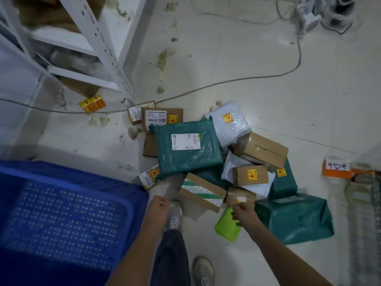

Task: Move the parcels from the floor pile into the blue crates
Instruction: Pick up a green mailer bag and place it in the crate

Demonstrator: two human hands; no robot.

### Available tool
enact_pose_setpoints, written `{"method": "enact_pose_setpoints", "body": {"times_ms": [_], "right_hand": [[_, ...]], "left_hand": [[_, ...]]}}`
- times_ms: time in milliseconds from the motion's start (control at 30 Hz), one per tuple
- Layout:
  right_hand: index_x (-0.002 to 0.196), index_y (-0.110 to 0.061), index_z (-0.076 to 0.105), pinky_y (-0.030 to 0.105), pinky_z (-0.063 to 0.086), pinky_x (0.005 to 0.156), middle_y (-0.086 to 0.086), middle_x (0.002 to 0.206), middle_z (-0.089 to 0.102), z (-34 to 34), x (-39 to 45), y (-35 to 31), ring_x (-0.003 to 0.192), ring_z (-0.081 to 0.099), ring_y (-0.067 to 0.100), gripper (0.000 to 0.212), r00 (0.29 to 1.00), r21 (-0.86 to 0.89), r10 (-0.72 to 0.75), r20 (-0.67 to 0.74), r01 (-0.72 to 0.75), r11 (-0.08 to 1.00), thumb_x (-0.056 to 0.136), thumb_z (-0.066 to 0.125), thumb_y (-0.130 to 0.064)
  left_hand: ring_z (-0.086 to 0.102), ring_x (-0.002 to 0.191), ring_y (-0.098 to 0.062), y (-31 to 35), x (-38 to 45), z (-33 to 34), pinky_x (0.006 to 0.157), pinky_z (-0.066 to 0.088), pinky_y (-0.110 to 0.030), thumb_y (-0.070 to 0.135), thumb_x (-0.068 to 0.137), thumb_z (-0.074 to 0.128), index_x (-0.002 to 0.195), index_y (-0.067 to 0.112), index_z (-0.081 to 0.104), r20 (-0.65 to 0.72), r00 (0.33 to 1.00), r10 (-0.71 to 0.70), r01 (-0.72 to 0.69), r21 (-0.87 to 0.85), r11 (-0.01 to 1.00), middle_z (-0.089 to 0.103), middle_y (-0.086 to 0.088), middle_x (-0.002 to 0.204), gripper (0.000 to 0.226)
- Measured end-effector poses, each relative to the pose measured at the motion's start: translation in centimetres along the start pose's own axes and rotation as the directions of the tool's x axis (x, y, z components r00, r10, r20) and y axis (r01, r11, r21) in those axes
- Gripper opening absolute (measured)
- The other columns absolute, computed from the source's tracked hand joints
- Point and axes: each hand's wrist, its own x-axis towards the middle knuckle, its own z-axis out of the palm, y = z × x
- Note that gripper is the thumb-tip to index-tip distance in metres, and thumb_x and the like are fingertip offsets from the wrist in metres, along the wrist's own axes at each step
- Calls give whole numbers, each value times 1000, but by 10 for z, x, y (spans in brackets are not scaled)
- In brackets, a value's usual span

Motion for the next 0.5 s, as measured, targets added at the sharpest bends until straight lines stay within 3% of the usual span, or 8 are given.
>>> {"method": "enact_pose_setpoints", "body": {"times_ms": [133,200,267,333,433,500], "right_hand": [[85,-12,53,32,37,74,1,69,47,5,35,-39,68,44,18,12,999,-96,-23,-38,19,995,93,47,-19],[99,-12,54,30,36,71,0,71,48,11,58,-62,65,44,16,13,997,-134,-64,-30,60,989,92,48,-21],[112,-14,50,29,38,66,8,85,56,18,82,-85,72,52,21,20,993,-156,-116,6,116,981,93,47,-20],[117,-9,50,32,43,72,14,99,57,26,110,-105,89,58,30,26,987,-168,-161,18,162,972,93,48,-19],[119,-8,52,40,50,92,8,109,60,33,154,-129,104,59,27,35,983,-139,-184,-1,182,973,89,57,-24],[123,-10,53,45,49,96,10,117,62,36,185,-140,109,60,29,41,977,-135,-210,-20,206,969,86,60,-28]], "left_hand": [[54,113,-34,28,47,-14,94,43,-40,42,87,51,124,3,49,61,998,3,-5,19,1000,55,-18,125,54],[58,105,-34,34,79,-20,90,47,-42,52,74,49,119,6,53,71,997,2,-5,47,999,61,-19,115,64],[61,100,-31,45,105,-27,85,49,-39,49,76,55,111,7,59,68,998,-4,2,29,1000,65,-14,107,54],[60,100,-27,54,129,-29,85,48,-35,36,84,63,116,2,55,51,999,-8,9,-35,999,62,-9,109,47],[53,117,-30,64,163,-25,94,46,-33,30,83,70,139,0,32,40,997,-59,65,-172,983,47,-13,131,74],[53,118,-28,70,179,-19,95,45,-33,27,84,70,143,1,28,59,997,-46,58,-217,974,43,-16,141,77]]}}
